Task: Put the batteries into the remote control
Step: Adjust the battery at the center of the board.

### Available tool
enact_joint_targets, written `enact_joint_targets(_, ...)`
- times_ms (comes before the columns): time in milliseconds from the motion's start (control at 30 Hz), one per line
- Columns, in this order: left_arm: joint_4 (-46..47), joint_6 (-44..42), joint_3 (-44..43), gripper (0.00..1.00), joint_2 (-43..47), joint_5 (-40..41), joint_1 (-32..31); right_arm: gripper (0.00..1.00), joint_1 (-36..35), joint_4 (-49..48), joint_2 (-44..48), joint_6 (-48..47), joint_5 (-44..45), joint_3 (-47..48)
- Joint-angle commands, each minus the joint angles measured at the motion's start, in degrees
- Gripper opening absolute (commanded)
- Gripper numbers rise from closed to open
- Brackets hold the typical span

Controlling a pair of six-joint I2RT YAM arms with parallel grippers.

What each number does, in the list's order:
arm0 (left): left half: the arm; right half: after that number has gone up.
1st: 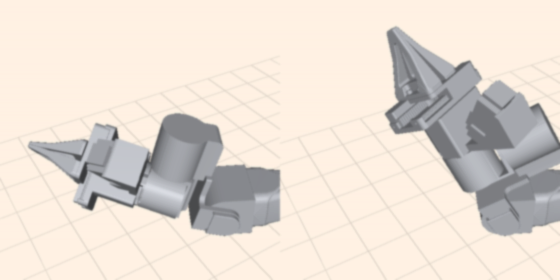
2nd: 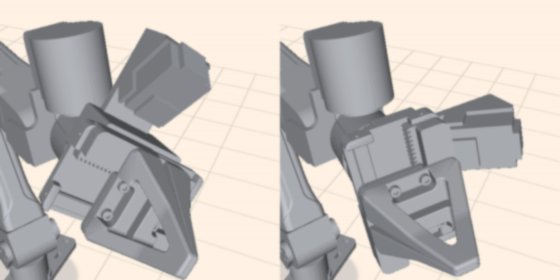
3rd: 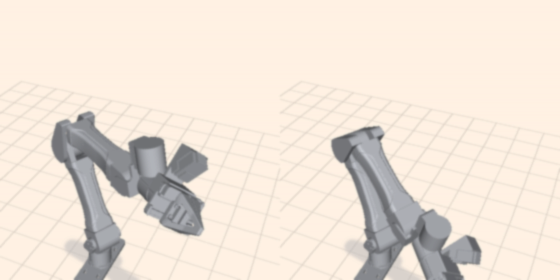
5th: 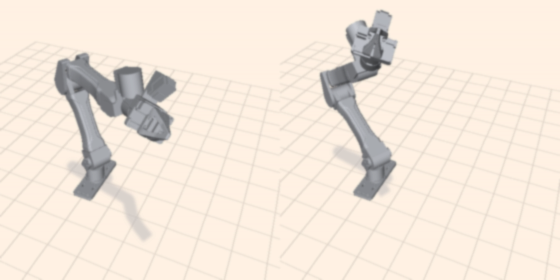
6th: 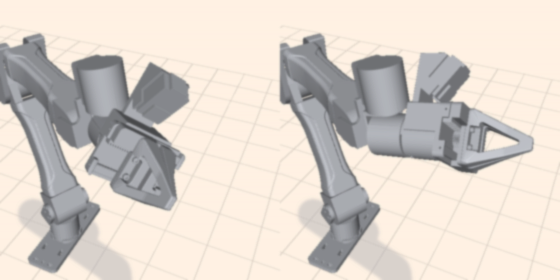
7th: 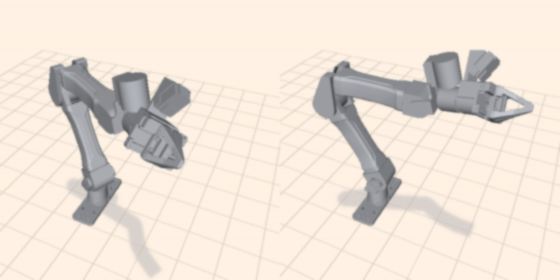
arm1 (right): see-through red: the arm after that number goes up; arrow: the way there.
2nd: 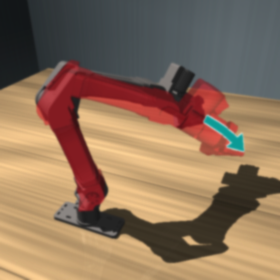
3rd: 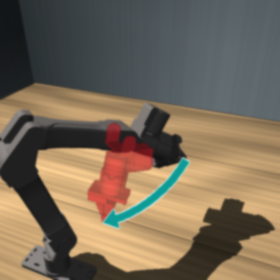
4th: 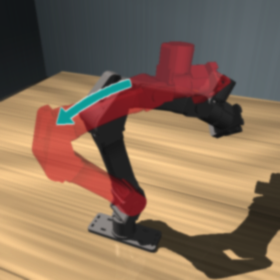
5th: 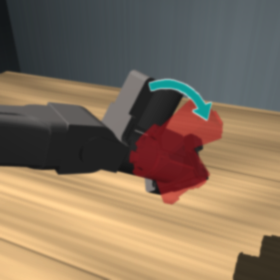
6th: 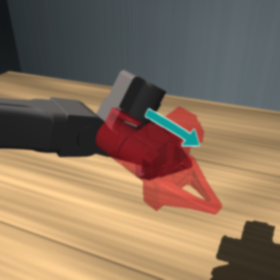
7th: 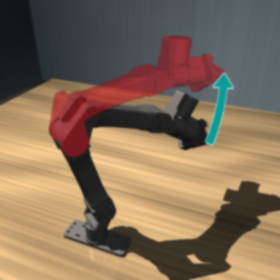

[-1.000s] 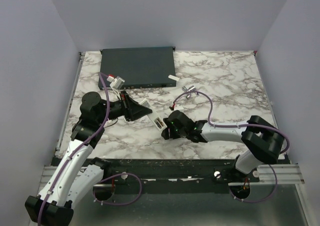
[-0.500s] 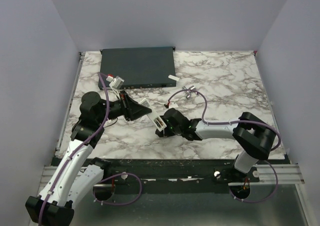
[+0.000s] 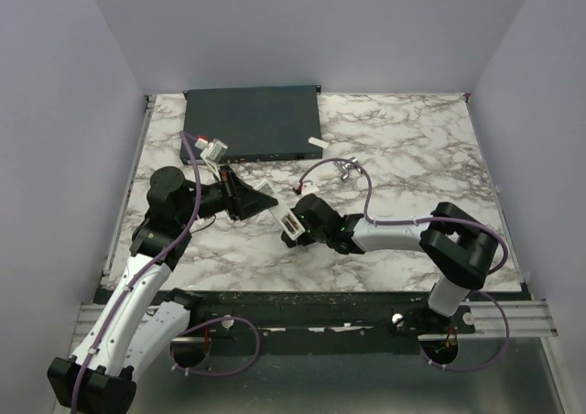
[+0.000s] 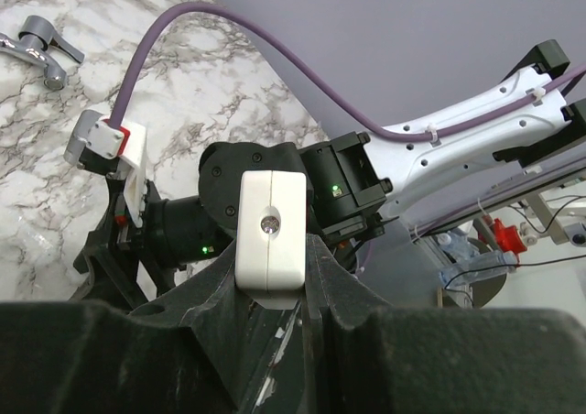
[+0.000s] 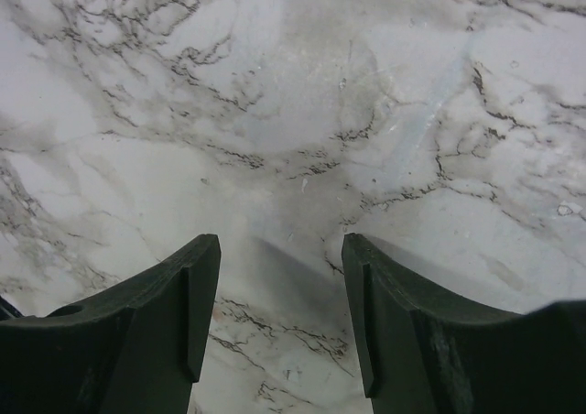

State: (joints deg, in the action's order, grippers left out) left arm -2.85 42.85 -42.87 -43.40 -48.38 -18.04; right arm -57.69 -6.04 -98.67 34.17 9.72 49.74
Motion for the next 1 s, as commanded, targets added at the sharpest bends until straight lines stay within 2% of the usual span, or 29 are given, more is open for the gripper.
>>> enact_joint_targets(0,1.41,0.54,-1.9,0.0,0.73,0.05,0.37,0.63,-0.14,-6.37,4.51,-6.74,-3.47,-0.86)
enact_joint_targets(67,1.68,0.68,-2.05,0.0,1.18,-0.11,0.33,0.65,-0.14,-8.69,6.81,-9.76,-4.86,-1.45)
enact_joint_targets(167,1.8,1.0,-2.05,0.0,1.74,-0.26,0.53,0.7,-0.15,-7.28,8.05,-16.27,-4.06,-1.22)
enact_joint_targets(233,1.97,1.31,-1.79,0.0,1.9,-0.13,0.62,0.73,0.01,-3.69,8.06,-21.14,-3.62,-0.92)
enact_joint_targets(333,2.06,1.35,-1.47,0.0,2.0,-0.22,0.73,0.73,0.21,3.96,9.02,-28.72,-7.78,-0.77)
enact_joint_targets(567,2.43,1.4,-1.08,0.0,1.61,-0.71,0.98,0.72,0.26,12.47,13.93,-38.19,-6.16,-1.65)
enact_joint_targets(667,2.56,1.63,-1.16,0.0,1.47,-0.92,0.99,0.7,1.17,15.32,12.37,-40.32,-7.13,0.23)
enact_joint_targets(800,2.59,1.28,-1.64,0.0,0.97,-1.59,1.17,0.67,3.87,18.15,8.75,-41.2,-12.69,2.13)
enact_joint_targets(967,2.3,0.89,-1.56,0.0,0.95,-1.61,1.58,0.56,8.2,17.45,6.58,-40.83,-16.13,1.51)
